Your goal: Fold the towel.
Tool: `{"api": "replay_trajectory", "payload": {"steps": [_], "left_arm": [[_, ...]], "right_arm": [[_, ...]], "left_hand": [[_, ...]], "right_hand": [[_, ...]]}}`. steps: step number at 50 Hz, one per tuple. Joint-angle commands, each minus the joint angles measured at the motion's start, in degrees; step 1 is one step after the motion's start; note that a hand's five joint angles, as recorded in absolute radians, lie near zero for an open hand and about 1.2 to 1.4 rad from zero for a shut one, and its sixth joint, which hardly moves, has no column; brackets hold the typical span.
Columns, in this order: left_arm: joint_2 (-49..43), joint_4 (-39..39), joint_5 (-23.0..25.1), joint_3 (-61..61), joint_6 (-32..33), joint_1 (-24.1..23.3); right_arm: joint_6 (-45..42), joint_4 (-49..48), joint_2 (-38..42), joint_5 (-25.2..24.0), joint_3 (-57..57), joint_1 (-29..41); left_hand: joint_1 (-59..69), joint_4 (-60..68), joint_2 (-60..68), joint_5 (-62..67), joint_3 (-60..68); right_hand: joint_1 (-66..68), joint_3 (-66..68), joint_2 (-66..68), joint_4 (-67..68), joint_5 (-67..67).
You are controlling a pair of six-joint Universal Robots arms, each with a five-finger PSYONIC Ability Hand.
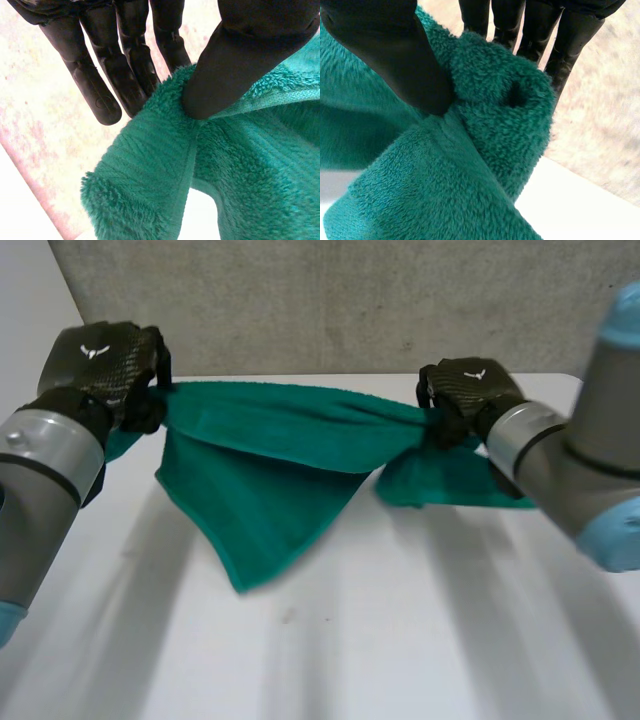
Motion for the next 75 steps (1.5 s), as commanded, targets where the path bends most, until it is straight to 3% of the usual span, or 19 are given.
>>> {"api": "replay_trajectory", "payload": {"steps": [1,5,9,12,16,21,27,32,36,41,46,54,55,59,69,72,73,74,75], "left_arm": [[2.9,-3.4,4.6,-5.1,0.2,1.8],[3.9,-4.5,7.1,-7.4,0.0,1.4],[3.0,-4.3,7.8,-9.4,-0.2,1.1],[0.5,-3.8,7.8,-10.1,-0.3,0.8],[-6.9,-2.6,7.5,-8.6,-0.1,0.2],[-14.7,-1.1,7.2,-3.8,-0.2,0.1],[-22.7,0.1,6.5,5.6,-0.3,0.1],[-27.1,0.3,3.6,11.2,-0.3,0.1],[-29.0,0.4,2.1,13.0,-0.5,0.1],[-29.6,0.5,2.1,12.5,-0.6,-0.3],[-29.3,0.4,2.0,11.0,-0.6,-0.4],[-26.5,0.4,2.1,8.0,-0.6,-0.1],[-26.1,0.5,2.1,7.8,-0.6,-0.1],[-24.9,0.5,2.1,6.7,-0.6,0.0],[-22.5,0.5,2.1,5.2,-0.6,-0.2],[-22.4,0.5,2.1,4.9,-0.6,-0.2],[-22.3,0.5,2.1,4.7,-0.6,-0.2],[-22.0,0.5,2.1,4.3,-0.6,-0.2],[-21.6,0.5,2.1,3.9,-0.6,-0.2]], "right_arm": [[-26.4,22.6,-5.6,-4.1,-2.0,-1.6],[-32.5,31.4,-5.7,-4.9,-2.5,-1.5],[-35.8,32.8,-4.8,-5.4,-3.0,-1.5],[-36.6,32.4,-1.6,-5.7,-3.2,-1.6],[-37.9,32.0,9.1,-4.9,-6.0,-2.3],[-38.2,30.0,18.5,-3.6,-15.0,-2.5],[-38.5,20.6,21.2,-0.3,-22.3,-2.5],[-42.9,2.0,21.2,2.9,-21.4,-2.5],[-46.2,-5.8,20.6,3.6,-17.4,-2.8],[-46.0,-7.4,18.8,3.6,-13.4,-2.7],[-40.0,-7.2,9.2,3.8,-3.7,-2.5],[-13.9,-5.4,-0.8,3.2,10.5,-2.5],[-6.2,-3.8,-1.0,3.1,12.9,-2.5],[2.9,-2.6,-0.8,1.0,16.4,-2.5],[10.0,-4.4,9.5,-6.8,16.0,-2.6],[10.3,-6.5,12.9,-5.9,13.2,-2.7],[10.3,-6.5,12.9,-5.9,13.2,-2.7],[10.3,-7.9,13.7,-4.6,12.2,-3.1],[10.3,-8.7,13.8,-3.8,12.1,-3.3]], "left_hand": [[16.8,11.6,11.6,14.6,11.8],[16.8,11.6,11.6,14.6,11.8],[16.8,11.6,11.6,14.6,11.8],[16.8,11.6,11.6,14.6,11.8],[16.8,11.6,11.6,14.6,11.8],[16.8,11.6,11.6,14.6,11.8],[16.8,11.6,11.6,14.6,11.8],[16.8,11.6,11.6,14.6,11.8],[16.8,11.6,11.6,14.6,11.8],[16.8,11.6,11.6,14.6,11.8],[16.8,11.6,11.6,14.6,11.8],[16.8,11.6,11.6,14.6,11.8],[16.8,11.6,11.6,14.6,11.8],[16.8,11.6,11.6,14.6,11.8],[16.8,11.6,11.6,14.6,11.8],[16.8,11.6,11.6,14.6,11.8],[16.8,11.6,11.6,14.6,11.8],[16.8,11.6,11.6,14.6,11.8],[16.8,11.6,11.6,14.6,11.8]], "right_hand": [[25.4,13.1,12.8,11.9,15.7],[25.4,13.1,12.8,11.9,15.7],[25.4,13.1,12.8,11.9,15.7],[25.4,13.1,12.8,11.9,15.7],[25.4,13.1,12.8,11.9,15.7],[25.4,13.1,12.8,11.9,15.7],[25.4,13.1,12.8,11.9,15.7],[-35.1,-47.5,-47.8,-48.6,-44.8],[-44.6,-56.9,-57.2,-58.1,-54.3],[-44.6,-56.9,-57.2,-58.1,-54.3],[-44.6,-56.9,-57.2,-58.1,-54.3],[-36.1,-48.5,-48.7,-49.6,-45.8],[-34.1,-46.4,-46.7,-47.6,-43.8],[-33.9,-46.3,-46.5,-47.4,-43.6],[-27.7,-40.0,-40.3,-41.2,-37.4],[-4.9,-17.3,-17.6,-18.4,-14.6],[-4.8,-17.2,-17.4,-18.3,-14.5],[25.1,12.8,12.5,11.6,15.4],[25.4,13.1,12.8,11.9,15.7]]}}
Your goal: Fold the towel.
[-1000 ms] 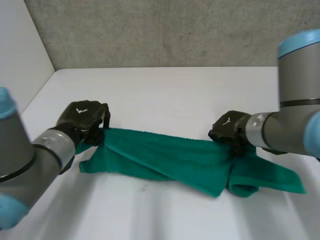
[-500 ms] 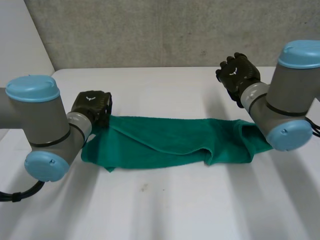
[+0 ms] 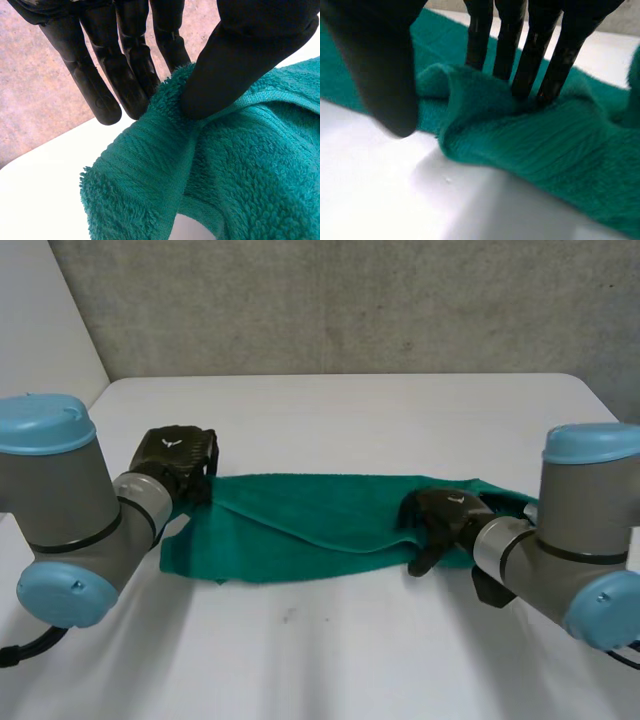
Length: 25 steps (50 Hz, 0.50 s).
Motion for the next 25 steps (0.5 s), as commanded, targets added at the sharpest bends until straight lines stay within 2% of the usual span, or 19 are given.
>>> {"api": "replay_trajectory", "payload": {"steps": [1,2,4,6,8,10,13,17,23,25], "left_arm": [[1.1,0.0,0.0,-1.5,0.0,0.1],[1.2,0.0,0.1,-1.7,0.0,0.1],[1.4,0.0,0.2,-2.7,0.1,0.2],[1.4,0.0,0.4,-3.6,0.2,0.4],[1.3,0.0,0.4,-4.0,0.5,0.6],[1.0,0.0,0.6,-4.3,0.6,0.7],[0.5,0.0,0.7,-4.2,0.8,0.7],[-1.0,0.2,2.1,-2.4,0.9,0.7],[-4.8,0.9,4.9,7.0,1.3,0.2],[-5.8,1.1,4.9,11.7,1.9,-0.1]], "right_arm": [[-0.4,-5.0,4.6,3.5,-3.8,-0.9],[-1.4,-7.4,3.9,5.9,-3.0,-1.5],[-2.1,-9.5,2.2,7.7,-2.7,-1.5],[-2.8,-10.1,0.8,8.4,-2.4,-1.5],[-9.0,-9.0,-5.4,8.3,-1.7,-1.6],[-14.1,-6.5,-7.2,7.3,-1.9,-1.4],[-28.6,2.1,-4.7,5.7,-4.3,-1.3],[-39.9,10.0,0.2,6.3,-10.7,-1.3],[-40.3,10.1,5.7,11.1,-23.6,-1.1],[-40.2,6.3,7.7,13.3,-33.7,-1.5]], "left_hand": [[16.8,11.5,11.5,14.6,11.7],[16.8,11.5,11.5,14.6,11.7],[16.8,11.5,11.5,14.6,11.7],[16.8,11.5,11.5,14.6,11.7],[16.8,11.5,11.5,14.6,11.7],[16.8,11.5,11.5,14.6,11.7],[16.8,11.5,11.5,14.6,11.7],[16.8,11.5,11.5,14.6,11.7],[16.8,11.5,11.5,14.6,11.7],[16.8,11.5,11.5,14.6,11.7]], "right_hand": [[49.7,45.2,44.6,45.4,46.4],[49.7,45.2,44.6,45.4,46.4],[49.7,45.2,44.6,45.4,46.4],[49.7,45.2,44.6,45.4,46.4],[49.7,45.2,44.6,45.4,46.4],[49.7,45.2,44.6,45.4,46.4],[49.7,45.2,44.6,45.4,46.4],[49.7,45.2,44.6,45.4,46.4],[49.7,45.2,44.6,45.4,46.4],[49.7,45.2,44.6,45.4,46.4]]}}
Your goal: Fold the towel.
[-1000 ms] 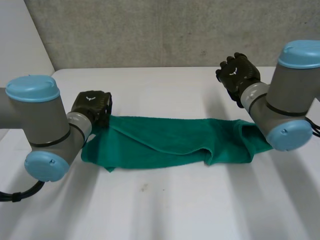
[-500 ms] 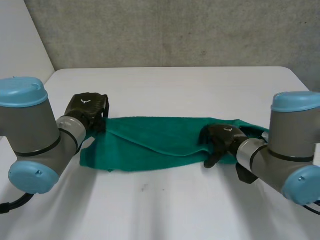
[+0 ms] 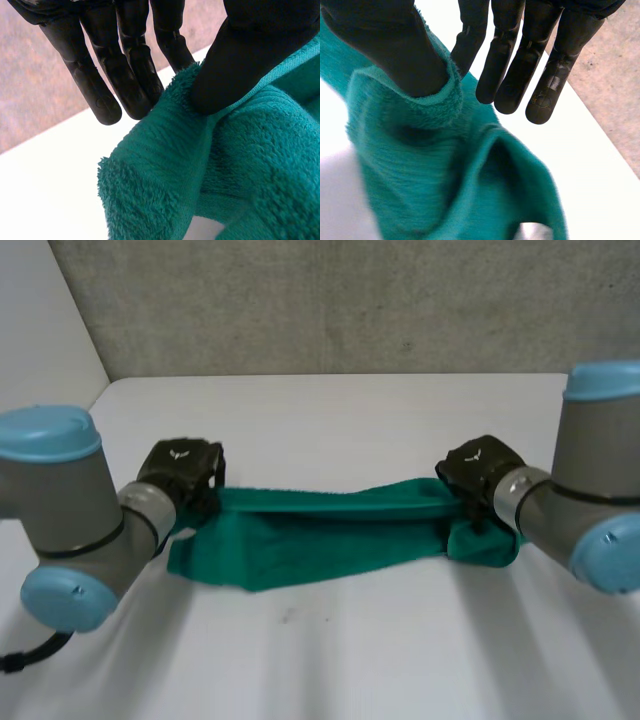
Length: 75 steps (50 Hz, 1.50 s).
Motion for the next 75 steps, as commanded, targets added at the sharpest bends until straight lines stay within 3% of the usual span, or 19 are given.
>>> {"api": "replay_trajectory", "payload": {"steps": [1,6,10,12,24,25,28,34,38,40,41,43,47,50,63,75], "left_arm": [[-4.6,1.8,1.5,19.3,2.4,-0.9],[-3.3,8.7,-0.6,28.5,3.7,-1.2],[5.5,24.8,-5.5,26.9,3.6,-1.4],[6.7,26.1,-5.5,25.3,3.6,-1.4],[8.0,19.1,-3.7,5.7,3.6,-0.2],[7.9,18.4,-3.5,-1.2,3.5,0.6],[7.5,18.3,-3.4,-6.4,3.8,1.4],[6.6,18.3,-3.4,-12.1,4.1,1.4],[6.8,18.3,-3.4,-12.6,4.1,1.4],[7.0,18.2,-3.4,-12.7,3.7,1.4],[7.2,18.2,-3.4,-12.8,3.7,1.4],[7.4,18.1,-3.5,-12.9,3.7,1.3],[8.3,17.9,-3.7,-13.1,3.6,1.3],[8.6,17.9,-3.8,-13.1,3.5,1.4],[9.0,17.9,-3.8,-13.1,3.4,1.9],[9.0,17.9,-3.7,-13.0,3.4,2.2]], "right_arm": [[-1.3,-4.6,7.0,5.7,-22.3,-0.4],[-1.2,-20.6,5.6,6.0,-29.9,0.1],[-0.3,-36.9,-4.5,5.2,-23.4,0.1],[0.8,-39.0,-8.3,3.9,-18.9,0.1],[4.8,-18.3,-8.9,-2.0,0.6,-0.6],[5.2,-17.6,-8.7,-2.4,1.6,-0.7],[6.2,-17.0,-6.9,-4.4,5.7,-0.8],[9.8,-17.2,-1.3,-6.7,8.0,-2.7],[17.0,-17.1,1.3,-6.5,8.1,-3.6],[20.9,-17.0,1.4,-6.5,8.3,-4.0],[24.8,-17.0,1.5,-6.5,8.8,-4.5],[26.6,-17.0,1.5,-6.5,9.2,-4.8],[38.1,-17.2,1.9,-6.4,11.5,-6.9],[41.9,-17.3,1.9,-6.3,11.9,-8.4],[41.8,-17.4,5.6,-4.8,9.4,-10.4],[32.6,-17.6,7.4,-5.0,7.4,-12.0]], "left_hand": [[16.8,11.5,11.5,14.6,11.7],[16.8,11.5,11.5,14.6,11.7],[16.8,11.5,11.5,14.6,11.7],[16.8,11.5,11.5,14.6,11.7],[16.8,11.5,11.5,14.6,11.7],[16.8,11.5,11.5,14.6,11.7],[16.8,11.5,11.5,14.6,11.7],[16.8,11.5,11.5,14.6,11.7],[16.8,11.5,11.5,14.6,11.7],[16.8,11.5,11.5,14.6,11.7],[16.8,11.5,11.5,14.6,11.7],[16.8,11.5,11.5,14.6,11.7],[16.8,11.5,11.5,14.6,11.7],[16.8,11.5,11.5,14.6,11.7],[16.8,11.5,11.5,14.6,11.7],[16.8,11.5,11.5,14.6,11.7]], "right_hand": [[23.9,12.3,12.7,11.9,13.7],[23.9,12.3,12.7,11.9,13.7],[23.9,12.3,12.7,11.9,13.7],[23.9,12.3,12.7,11.9,13.7],[23.9,12.3,12.7,11.9,13.7],[23.9,12.3,12.7,11.9,13.7],[23.9,12.3,12.7,11.9,13.7],[23.9,12.3,12.7,11.9,13.7],[22.8,11.2,11.6,10.8,12.6],[10.1,-1.5,-1.1,-1.9,-0.1],[-4.5,-16.1,-15.7,-16.5,-14.7],[-9.8,-21.4,-21.0,-21.8,-20.0],[-22.5,-34.0,-33.6,-34.4,-32.6],[-23.5,-35.0,-34.7,-35.5,-33.7],[-26.5,-38.1,-37.7,-38.5,-36.7],[-20.3,-31.9,-31.5,-32.3,-30.5]]}}
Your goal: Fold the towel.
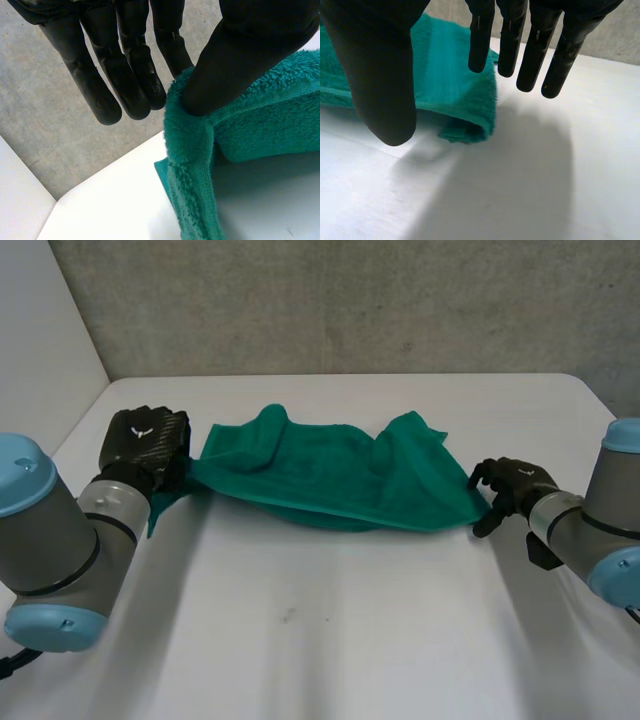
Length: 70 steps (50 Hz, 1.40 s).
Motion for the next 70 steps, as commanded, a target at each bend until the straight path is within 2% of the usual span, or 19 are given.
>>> {"api": "replay_trajectory", "payload": {"steps": [1,7,16,29,38,40,42,46,53,59,61,62,63,64,65,67,68,70], "left_arm": [[0.0,0.0,0.1,0.1,0.0,0.1],[0.0,0.0,0.1,0.3,0.0,0.4],[0.0,0.0,0.0,0.7,0.0,1.1],[-0.1,0.0,0.0,0.7,-0.1,1.0],[-0.1,0.0,0.0,0.8,-0.1,1.2],[-0.1,0.0,0.0,0.9,-0.1,1.2],[-0.1,0.0,0.0,0.9,-0.1,1.2],[-0.1,-0.2,0.0,1.0,0.0,1.3],[1.8,-3.2,0.1,1.2,0.3,1.1],[7.0,-10.1,0.2,1.5,1.0,1.1],[9.0,-12.5,0.2,1.6,1.0,1.0],[10.1,-13.9,0.2,1.6,1.0,1.0],[12.2,-16.6,0.3,1.6,1.1,1.0],[14.1,-19.3,0.6,1.4,1.4,1.0],[15.1,-20.9,0.7,1.2,1.8,1.0],[16.6,-23.9,0.9,0.9,2.9,0.9],[18.1,-27.6,1.7,0.2,5.5,1.0],[18.3,-29.5,2.4,-0.8,7.6,1.0]], "right_arm": [[-5.3,0.1,1.8,-0.1,-1.9,-0.8],[-5.9,0.3,6.0,-0.2,-5.8,-0.7],[-5.3,0.4,7.4,-0.2,-9.1,-0.3],[-3.2,0.7,8.0,-0.2,-12.8,-0.4],[-3.1,1.9,13.2,-0.2,-16.4,0.1],[-2.8,2.9,13.6,-0.2,-17.1,0.4],[-2.5,3.8,13.4,-0.2,-17.6,0.6],[-0.1,4.2,10.5,-0.4,-17.8,0.3],[1.5,5.0,-5.7,-1.5,-15.5,0.0],[-10.7,14.4,-17.3,-6.6,-14.8,-0.3],[-20.1,20.7,-21.3,-7.4,-14.1,-0.8],[-27.4,25.5,-23.3,-7.1,-13.2,-1.0],[-27.5,25.5,-23.3,-7.1,-13.2,-1.0],[-31.1,27.9,-24.1,-7.0,-12.7,-1.0],[-41.9,34.9,-26.1,-5.8,-10.4,-0.9],[-45.2,37.0,-26.9,-5.2,-9.5,-0.8],[-53.6,41.8,-29.3,-2.4,-5.8,-0.5],[-55.6,42.9,-30.1,-1.5,-4.5,-0.4]], "left_hand": [[16.6,11.5,11.3,13.6,11.6],[16.6,11.5,11.3,13.6,11.6],[16.6,11.5,11.3,13.6,11.6],[16.6,11.5,11.3,13.6,11.6],[16.6,11.5,11.3,13.6,11.6],[16.6,11.5,11.3,13.6,11.6],[16.6,11.5,11.3,13.6,11.6],[16.6,11.5,11.3,13.6,11.6],[16.6,11.5,11.3,13.6,11.6],[16.6,11.5,11.3,13.6,11.6],[16.6,11.5,11.3,13.6,11.6],[16.6,11.5,11.3,13.6,11.6],[16.6,11.5,11.3,13.6,11.6],[16.6,11.5,11.3,13.6,11.6],[16.6,11.5,11.3,13.6,11.6],[16.6,11.5,11.3,13.6,11.6],[16.6,11.5,11.3,13.6,11.6],[16.6,11.5,11.3,13.6,11.6]], "right_hand": [[10.7,7.4,7.1,7.6,7.4],[13.3,10.1,9.8,10.3,10.1],[22.3,19.0,18.7,19.2,19.0],[17.4,14.1,13.9,14.4,14.1],[18.0,14.8,14.5,15.0,14.8],[28.9,25.7,25.4,25.9,25.7],[52.1,48.8,48.6,49.1,48.8],[54.8,51.6,51.3,51.8,51.6],[54.8,51.6,51.3,51.8,51.6],[54.8,51.6,51.3,51.8,51.6],[54.8,51.6,51.3,51.8,51.6],[54.8,51.6,51.3,51.8,51.6],[54.8,51.6,51.3,51.8,51.6],[54.8,51.6,51.3,51.8,51.6],[54.8,51.6,51.3,51.8,51.6],[54.8,51.6,51.3,51.8,51.6],[54.8,51.6,51.3,51.8,51.6],[54.8,51.6,51.3,51.8,51.6]]}}
